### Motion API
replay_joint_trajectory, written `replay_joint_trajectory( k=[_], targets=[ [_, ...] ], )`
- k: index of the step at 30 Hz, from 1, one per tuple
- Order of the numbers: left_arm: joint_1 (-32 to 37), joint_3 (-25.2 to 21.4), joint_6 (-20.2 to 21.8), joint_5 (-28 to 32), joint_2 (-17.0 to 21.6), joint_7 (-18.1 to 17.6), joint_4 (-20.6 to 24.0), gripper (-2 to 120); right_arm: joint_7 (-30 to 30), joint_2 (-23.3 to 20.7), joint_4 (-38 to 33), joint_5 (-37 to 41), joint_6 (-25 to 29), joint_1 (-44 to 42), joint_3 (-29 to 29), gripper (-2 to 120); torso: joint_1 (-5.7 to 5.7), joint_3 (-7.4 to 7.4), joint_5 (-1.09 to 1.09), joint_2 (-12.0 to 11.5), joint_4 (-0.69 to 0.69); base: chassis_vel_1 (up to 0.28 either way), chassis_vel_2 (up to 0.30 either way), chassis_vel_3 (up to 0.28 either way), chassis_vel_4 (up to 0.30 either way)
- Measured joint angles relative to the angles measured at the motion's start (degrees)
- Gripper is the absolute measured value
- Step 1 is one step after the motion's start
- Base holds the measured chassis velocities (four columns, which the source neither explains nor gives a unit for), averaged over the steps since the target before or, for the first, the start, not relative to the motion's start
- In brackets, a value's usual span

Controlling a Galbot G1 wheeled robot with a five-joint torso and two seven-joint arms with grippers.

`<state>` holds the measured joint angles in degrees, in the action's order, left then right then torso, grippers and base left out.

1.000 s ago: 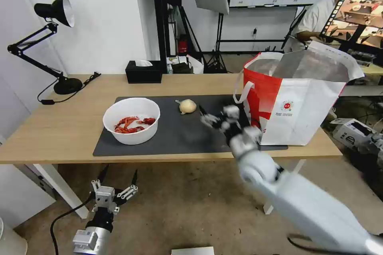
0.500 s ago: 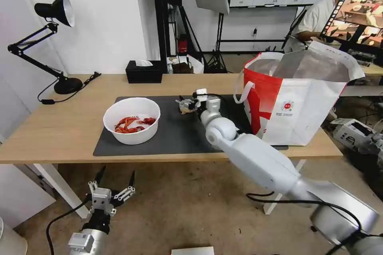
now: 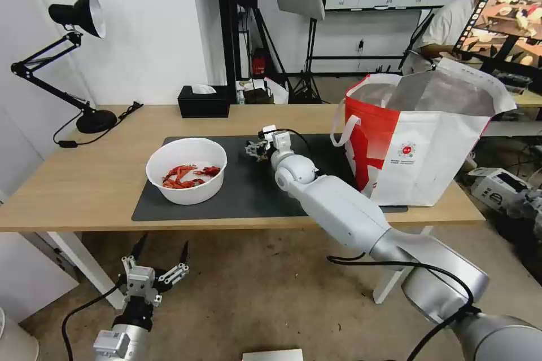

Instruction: Pick up the trash from the table and place it into the takeout bag.

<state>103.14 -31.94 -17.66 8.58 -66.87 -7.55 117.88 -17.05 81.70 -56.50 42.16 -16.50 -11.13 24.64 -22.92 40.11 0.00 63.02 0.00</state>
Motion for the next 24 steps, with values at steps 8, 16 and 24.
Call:
replay_joint_trajectory(
  k=[8,16,24],
  targets=[
    [0.06,-0.22,-0.05,0.18,-0.25,0.02,0.43,100,1.61,1.97,3.46,-1.72,-0.64,0.44,-0.99,100,0.00,0.00,0.00,0.01,0.00,0.000,0.000,0.000,0.000],
    [0.35,-0.40,-0.05,0.30,-0.26,0.02,0.67,100,1.52,3.31,4.86,-3.11,-1.09,0.35,-1.53,100,0.00,0.00,0.01,0.00,0.00,0.000,0.000,0.000,0.000],
    [0.34,-0.40,-0.05,0.14,-0.28,0.10,0.59,100,0.49,3.25,4.41,-3.36,-2.20,-0.06,-1.57,100,0.00,0.00,0.00,0.01,0.00,0.000,0.000,0.000,0.000]
  ],
)
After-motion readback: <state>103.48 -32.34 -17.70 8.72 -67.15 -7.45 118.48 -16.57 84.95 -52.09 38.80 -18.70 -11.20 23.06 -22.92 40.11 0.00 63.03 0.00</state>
